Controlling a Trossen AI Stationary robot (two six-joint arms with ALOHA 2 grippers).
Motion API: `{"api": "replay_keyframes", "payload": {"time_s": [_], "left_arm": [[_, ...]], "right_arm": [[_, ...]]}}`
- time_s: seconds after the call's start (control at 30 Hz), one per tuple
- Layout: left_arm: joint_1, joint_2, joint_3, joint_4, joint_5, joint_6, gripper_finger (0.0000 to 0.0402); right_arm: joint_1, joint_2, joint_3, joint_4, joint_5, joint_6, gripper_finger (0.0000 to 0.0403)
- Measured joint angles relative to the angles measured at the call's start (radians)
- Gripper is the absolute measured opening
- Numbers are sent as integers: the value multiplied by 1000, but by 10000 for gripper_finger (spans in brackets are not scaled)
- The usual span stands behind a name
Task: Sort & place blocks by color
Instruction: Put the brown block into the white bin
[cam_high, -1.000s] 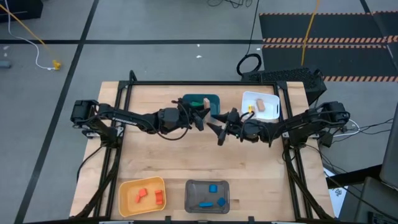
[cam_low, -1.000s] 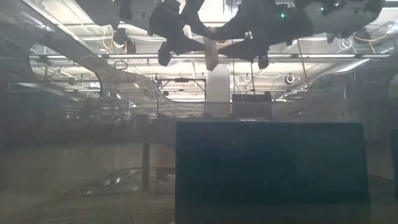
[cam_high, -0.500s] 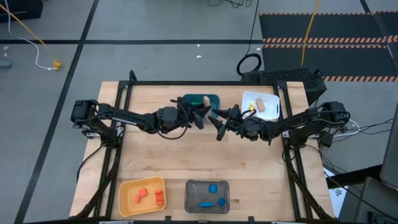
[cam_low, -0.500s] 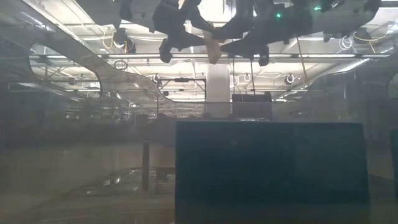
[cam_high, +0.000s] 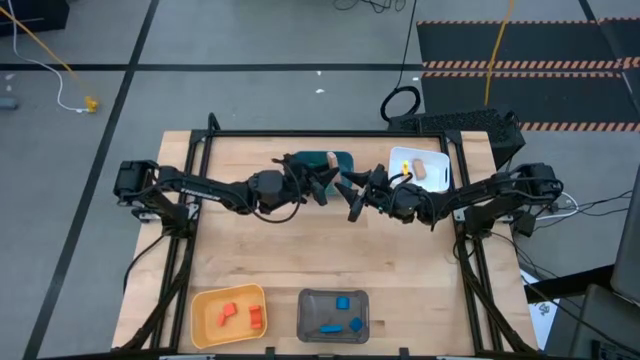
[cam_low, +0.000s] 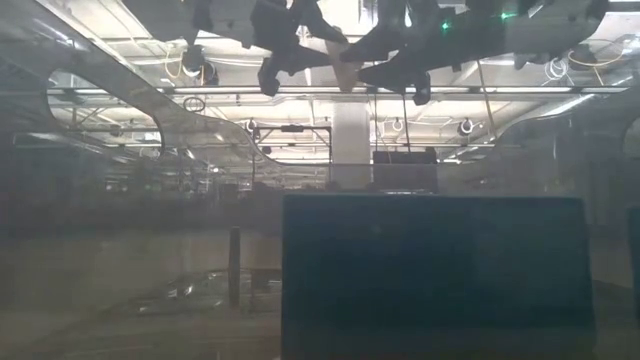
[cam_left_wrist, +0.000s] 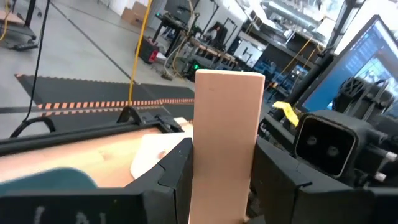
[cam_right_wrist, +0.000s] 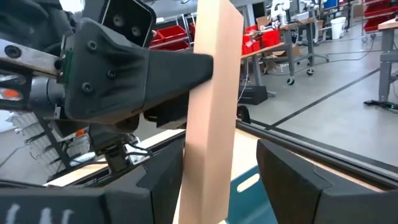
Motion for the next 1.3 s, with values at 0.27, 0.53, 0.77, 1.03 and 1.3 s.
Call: {"api": "replay_keyframes", "payload": {"time_s": [0.27,0.53,0.77,1.03,1.3], "left_arm": [[3,36,55,14,-5,30,131],[11,117,140,-38,58,44,131],[15,117,140,-56,26,53,131],[20,116,140,-83,51,90,177],[20,116,140,-85,67,136,179]], "right_arm": [[-22,-1,0,5,27,-12,186],[-32,-17,-28,-4,30,-44,141],[-41,-15,-29,-35,43,-96,80],[-52,-16,-29,-52,0,-94,41],[-55,-16,-29,-55,-27,-104,41]]}}
